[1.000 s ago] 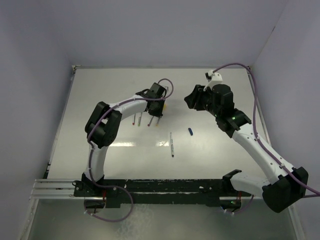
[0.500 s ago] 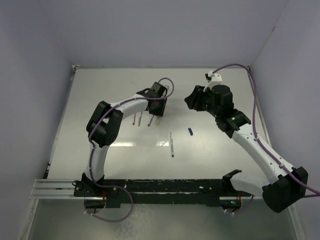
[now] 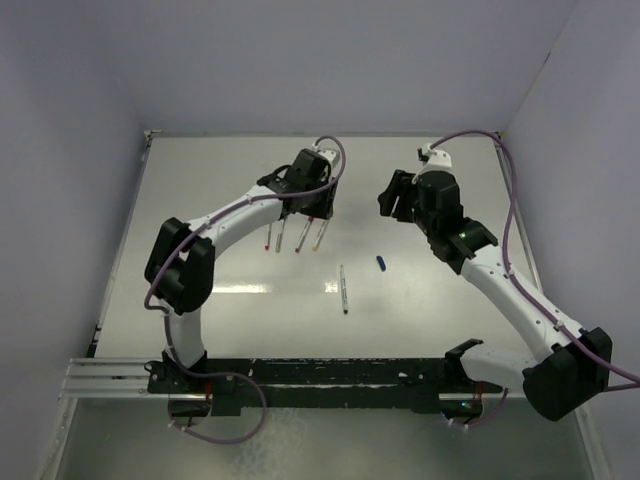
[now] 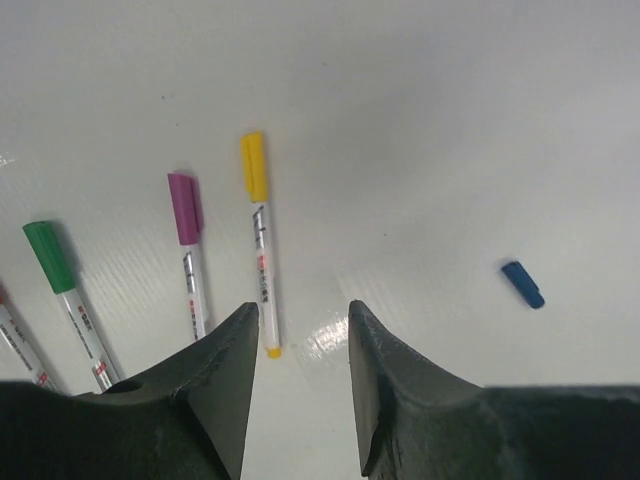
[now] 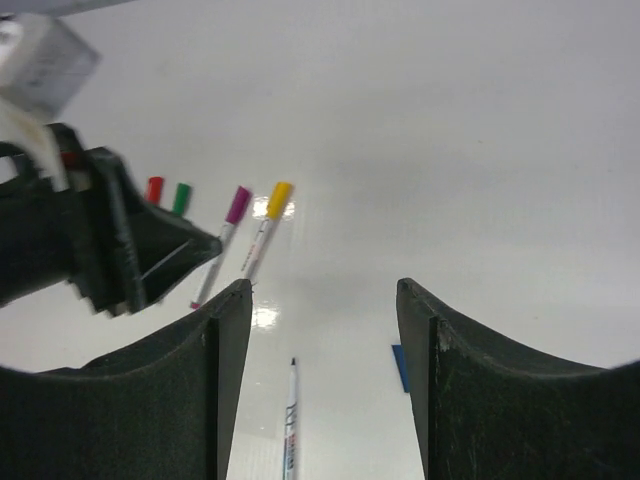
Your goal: Insert the pens into the pen caps
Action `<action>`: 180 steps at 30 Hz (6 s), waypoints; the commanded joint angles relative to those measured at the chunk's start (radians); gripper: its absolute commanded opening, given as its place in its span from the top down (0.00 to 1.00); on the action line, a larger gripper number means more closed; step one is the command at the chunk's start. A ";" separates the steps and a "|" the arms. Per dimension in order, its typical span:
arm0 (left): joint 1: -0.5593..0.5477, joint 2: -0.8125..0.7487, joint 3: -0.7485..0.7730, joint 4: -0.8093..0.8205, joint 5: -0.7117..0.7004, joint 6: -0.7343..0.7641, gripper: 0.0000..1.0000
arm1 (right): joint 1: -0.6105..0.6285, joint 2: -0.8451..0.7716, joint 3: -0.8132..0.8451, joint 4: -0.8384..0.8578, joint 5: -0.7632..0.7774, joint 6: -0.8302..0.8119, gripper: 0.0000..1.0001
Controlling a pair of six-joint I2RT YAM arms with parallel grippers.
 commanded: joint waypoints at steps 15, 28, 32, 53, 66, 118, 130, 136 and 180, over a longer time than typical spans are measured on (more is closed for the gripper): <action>-0.201 -0.103 -0.213 -0.011 0.094 -0.012 0.37 | -0.035 0.015 -0.084 -0.089 0.135 0.082 0.37; -0.245 -0.019 -0.190 -0.035 0.126 -0.004 0.32 | -0.050 -0.013 -0.131 -0.066 0.120 0.105 0.38; -0.260 -0.001 -0.181 -0.040 0.127 -0.001 0.32 | -0.051 -0.006 -0.132 -0.053 0.110 0.109 0.38; -0.295 0.076 -0.241 -0.176 -0.151 0.066 0.71 | -0.053 0.013 -0.136 -0.013 0.091 0.113 0.39; -0.295 0.015 -0.333 -0.118 -0.133 0.018 0.67 | -0.054 0.080 -0.125 -0.026 0.076 0.124 0.39; -0.081 -0.395 -0.544 0.205 0.320 -0.026 1.00 | -0.022 0.437 -0.019 -0.153 -0.085 -0.059 0.55; -0.060 -0.416 -0.558 0.251 0.377 -0.036 1.00 | -0.002 0.515 0.032 -0.208 -0.078 -0.072 0.57; -0.052 -0.418 -0.569 0.273 0.394 -0.056 1.00 | 0.004 0.539 0.035 -0.221 -0.071 -0.077 0.57; -0.024 -0.411 -0.528 0.398 0.421 -0.103 1.00 | 0.002 0.265 0.099 -0.093 -0.121 -0.026 1.00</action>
